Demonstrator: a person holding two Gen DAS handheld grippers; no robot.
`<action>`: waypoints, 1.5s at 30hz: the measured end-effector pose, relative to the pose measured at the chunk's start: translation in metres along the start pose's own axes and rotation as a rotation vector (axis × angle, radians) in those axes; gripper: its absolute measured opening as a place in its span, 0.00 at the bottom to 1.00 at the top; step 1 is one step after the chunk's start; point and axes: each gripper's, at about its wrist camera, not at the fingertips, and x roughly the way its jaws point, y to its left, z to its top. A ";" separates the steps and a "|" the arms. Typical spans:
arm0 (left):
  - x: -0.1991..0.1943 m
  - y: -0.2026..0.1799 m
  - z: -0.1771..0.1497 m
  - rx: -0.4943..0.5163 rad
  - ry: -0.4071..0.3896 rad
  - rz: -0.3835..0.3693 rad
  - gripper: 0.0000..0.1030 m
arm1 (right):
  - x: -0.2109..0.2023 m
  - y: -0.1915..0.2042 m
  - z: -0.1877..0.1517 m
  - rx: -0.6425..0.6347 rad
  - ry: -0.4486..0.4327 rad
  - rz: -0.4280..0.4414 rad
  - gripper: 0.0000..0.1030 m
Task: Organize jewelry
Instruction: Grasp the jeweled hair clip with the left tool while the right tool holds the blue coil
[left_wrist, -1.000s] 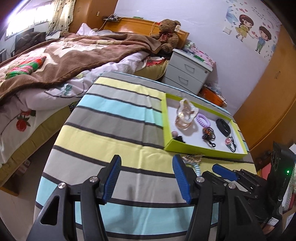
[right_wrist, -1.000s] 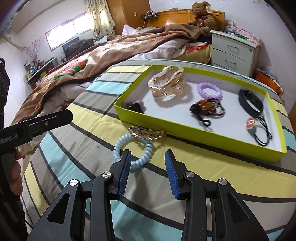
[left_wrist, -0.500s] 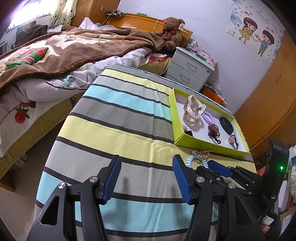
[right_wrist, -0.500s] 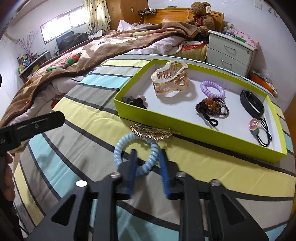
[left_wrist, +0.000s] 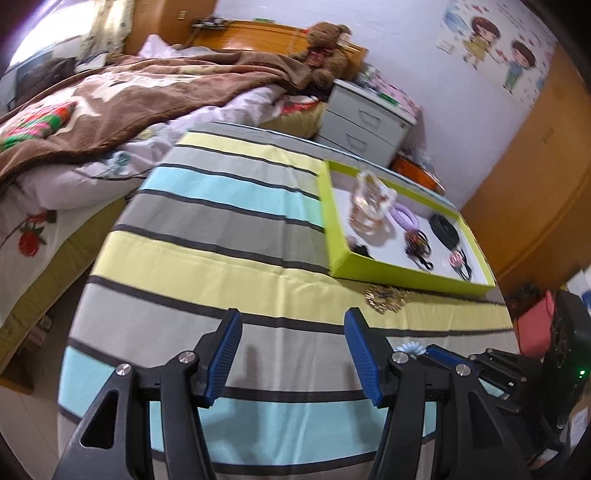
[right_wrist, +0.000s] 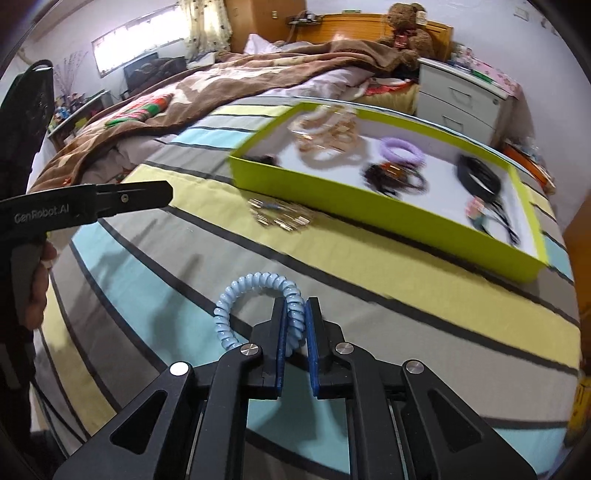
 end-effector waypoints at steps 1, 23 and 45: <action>0.004 -0.005 0.000 0.019 0.012 -0.002 0.58 | -0.004 -0.008 -0.005 0.011 -0.002 -0.013 0.10; 0.059 -0.091 0.007 0.258 0.100 -0.085 0.58 | -0.035 -0.075 -0.038 0.150 -0.048 -0.096 0.10; 0.071 -0.135 0.000 0.448 0.116 -0.026 0.58 | -0.035 -0.079 -0.038 0.161 -0.064 -0.075 0.10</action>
